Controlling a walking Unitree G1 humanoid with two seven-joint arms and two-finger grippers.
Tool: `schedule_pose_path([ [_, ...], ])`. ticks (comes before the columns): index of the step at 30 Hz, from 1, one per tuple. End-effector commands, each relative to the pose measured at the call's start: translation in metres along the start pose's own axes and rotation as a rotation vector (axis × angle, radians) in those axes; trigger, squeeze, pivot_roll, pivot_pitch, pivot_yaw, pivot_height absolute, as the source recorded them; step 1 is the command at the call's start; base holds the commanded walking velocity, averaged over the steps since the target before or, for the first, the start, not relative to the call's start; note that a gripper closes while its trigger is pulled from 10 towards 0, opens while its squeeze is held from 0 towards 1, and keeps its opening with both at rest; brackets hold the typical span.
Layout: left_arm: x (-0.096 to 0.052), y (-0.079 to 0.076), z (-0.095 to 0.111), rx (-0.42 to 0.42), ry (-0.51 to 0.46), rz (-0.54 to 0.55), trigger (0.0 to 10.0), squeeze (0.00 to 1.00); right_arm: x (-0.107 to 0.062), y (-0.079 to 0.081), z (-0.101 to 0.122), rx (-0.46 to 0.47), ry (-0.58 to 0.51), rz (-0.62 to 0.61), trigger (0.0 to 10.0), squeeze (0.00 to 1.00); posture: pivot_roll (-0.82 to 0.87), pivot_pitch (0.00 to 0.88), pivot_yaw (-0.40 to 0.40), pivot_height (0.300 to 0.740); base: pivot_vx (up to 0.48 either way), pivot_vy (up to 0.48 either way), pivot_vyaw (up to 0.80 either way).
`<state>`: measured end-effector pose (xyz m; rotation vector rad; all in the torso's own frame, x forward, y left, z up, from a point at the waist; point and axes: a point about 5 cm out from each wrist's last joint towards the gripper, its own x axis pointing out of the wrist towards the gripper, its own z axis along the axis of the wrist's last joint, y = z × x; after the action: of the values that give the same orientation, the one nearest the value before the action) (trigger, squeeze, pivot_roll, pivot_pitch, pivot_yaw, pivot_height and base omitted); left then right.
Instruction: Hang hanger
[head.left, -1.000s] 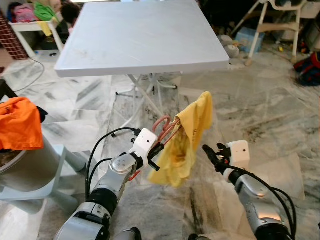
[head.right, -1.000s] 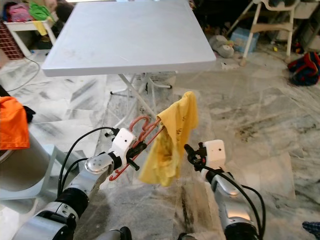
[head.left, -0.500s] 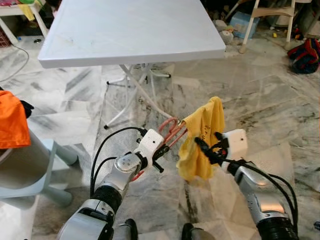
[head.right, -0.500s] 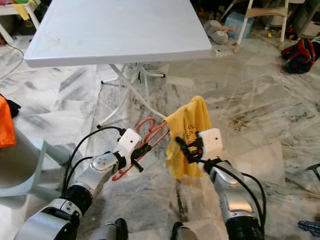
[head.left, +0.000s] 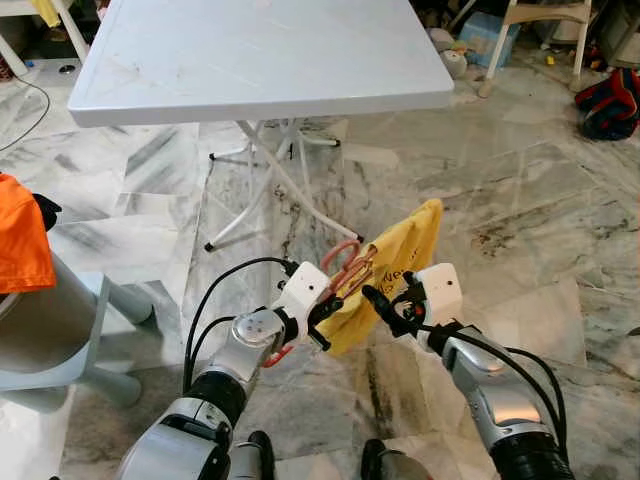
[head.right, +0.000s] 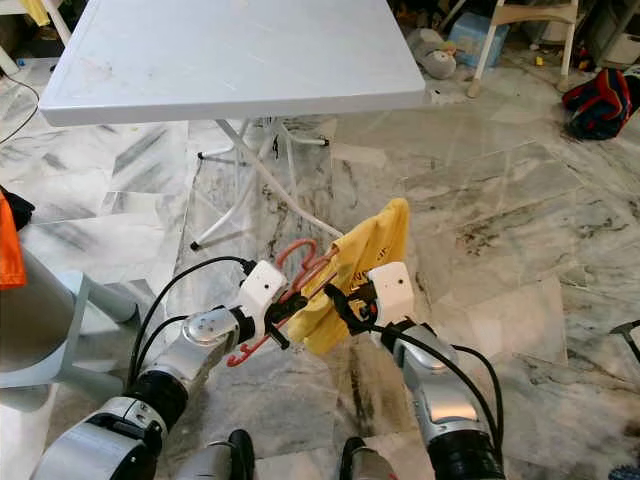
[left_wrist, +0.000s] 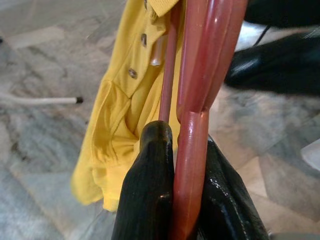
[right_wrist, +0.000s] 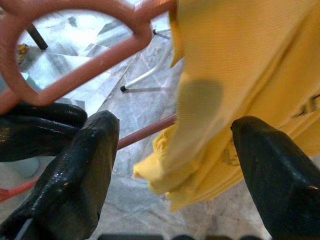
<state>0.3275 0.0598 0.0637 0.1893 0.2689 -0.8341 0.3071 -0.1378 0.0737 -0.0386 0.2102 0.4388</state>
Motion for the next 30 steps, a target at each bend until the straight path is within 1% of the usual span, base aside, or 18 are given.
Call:
schedule_pose_path([
  [1,0.004,-0.003,0.014,0.029,-0.061,-0.036,0.0,0.00,0.002,0.001,-0.002,-0.007,0.007,-0.013,10.0,0.00,-0.02,0.236,-0.018,0.740,0.000,0.000,0.00],
  [7,0.004,-0.006,0.016,0.028,-0.077,-0.070,0.0,0.00,0.010,-0.001,-0.001,-0.026,0.003,-0.063,10.0,0.00,-0.02,0.233,-0.019,0.740,0.000,0.000,0.00],
  [8,0.003,-0.007,0.017,0.027,-0.080,-0.080,0.0,0.00,0.012,-0.003,-0.001,-0.037,0.001,-0.078,9.5,0.00,-0.02,0.231,-0.020,0.740,0.000,0.000,0.00],
  [9,0.003,-0.008,0.017,0.030,-0.084,-0.093,0.0,0.00,0.012,-0.008,0.002,-0.057,-0.011,-0.121,2.1,0.00,-0.01,0.231,-0.021,0.740,0.000,0.000,0.00],
  [10,0.003,-0.008,0.018,0.031,-0.086,-0.095,0.0,0.00,0.013,-0.013,0.003,-0.054,-0.013,-0.154,0.0,0.00,-0.01,0.231,-0.022,0.740,0.000,0.000,0.00],
  [11,0.003,-0.008,0.018,0.031,-0.086,-0.095,0.0,0.00,0.013,-0.013,0.003,-0.054,-0.013,-0.154,0.0,0.00,-0.01,0.231,-0.022,0.740,0.000,0.000,0.00],
  [13,0.002,-0.009,0.018,0.029,-0.090,-0.107,0.0,0.00,0.012,-0.025,0.004,-0.076,-0.012,-0.226,0.0,0.00,-0.01,0.230,-0.023,0.740,0.000,0.000,0.00],
  [21,-0.001,-0.012,0.015,0.028,-0.086,-0.129,0.0,0.00,0.012,-0.036,0.008,-0.105,-0.041,-0.305,0.0,0.00,-0.01,0.230,-0.025,0.740,0.000,0.000,0.00],
  [24,0.000,-0.013,0.015,0.026,-0.084,-0.132,0.0,0.00,0.010,-0.043,0.011,-0.128,-0.055,-0.347,0.0,0.00,-0.01,0.229,-0.024,0.740,0.000,0.000,0.00],
  [30,0.000,-0.012,0.012,0.033,-0.066,-0.110,0.0,0.00,0.010,-0.042,0.014,-0.142,-0.074,-0.315,0.0,0.00,-0.02,0.230,-0.024,0.740,0.000,0.000,0.00],
])
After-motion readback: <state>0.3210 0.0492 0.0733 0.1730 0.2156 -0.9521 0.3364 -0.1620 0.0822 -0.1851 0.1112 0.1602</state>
